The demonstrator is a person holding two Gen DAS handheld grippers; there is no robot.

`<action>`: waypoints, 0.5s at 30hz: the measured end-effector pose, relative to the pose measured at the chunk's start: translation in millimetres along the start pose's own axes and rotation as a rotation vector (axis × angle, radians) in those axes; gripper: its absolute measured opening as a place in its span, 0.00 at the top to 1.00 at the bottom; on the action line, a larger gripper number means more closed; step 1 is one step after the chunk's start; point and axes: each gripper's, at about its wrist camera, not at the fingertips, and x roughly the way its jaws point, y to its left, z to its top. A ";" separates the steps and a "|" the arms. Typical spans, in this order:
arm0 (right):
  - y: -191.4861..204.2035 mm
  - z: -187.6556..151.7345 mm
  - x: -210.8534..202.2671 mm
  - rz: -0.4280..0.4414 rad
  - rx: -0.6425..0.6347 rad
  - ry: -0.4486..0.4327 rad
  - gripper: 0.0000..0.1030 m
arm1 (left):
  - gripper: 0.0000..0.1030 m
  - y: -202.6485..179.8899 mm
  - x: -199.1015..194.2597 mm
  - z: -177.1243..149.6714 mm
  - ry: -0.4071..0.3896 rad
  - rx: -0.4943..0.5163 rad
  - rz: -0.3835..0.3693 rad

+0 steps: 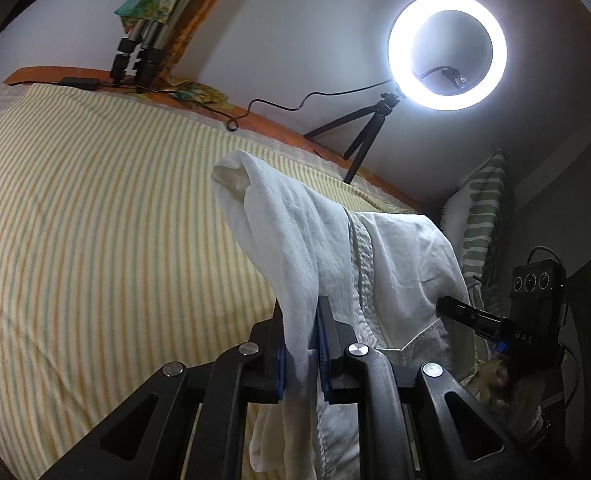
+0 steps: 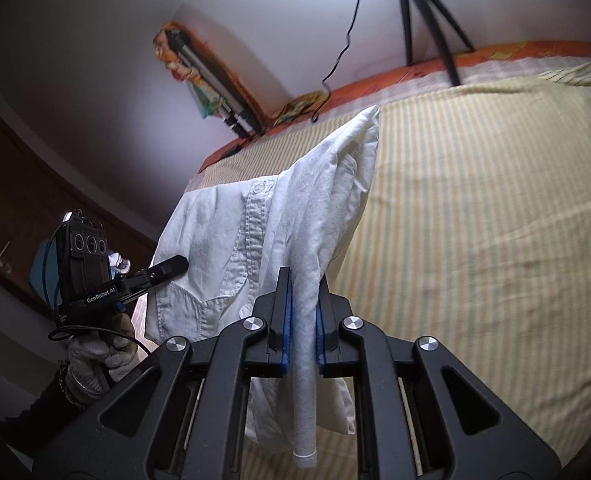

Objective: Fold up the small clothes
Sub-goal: 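Lift the folded shirt bundle with both tools and carry it toward the pillow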

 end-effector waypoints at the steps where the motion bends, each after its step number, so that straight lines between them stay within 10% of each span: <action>1: -5.4 2.9 -5.7 -0.008 0.001 -0.008 0.90 | 0.91 -8.3 7.9 2.6 -0.004 0.016 -0.004; 15: -97.6 43.5 -81.0 -0.105 0.056 -0.111 0.90 | 0.91 -111.3 120.5 36.2 0.058 0.136 -0.058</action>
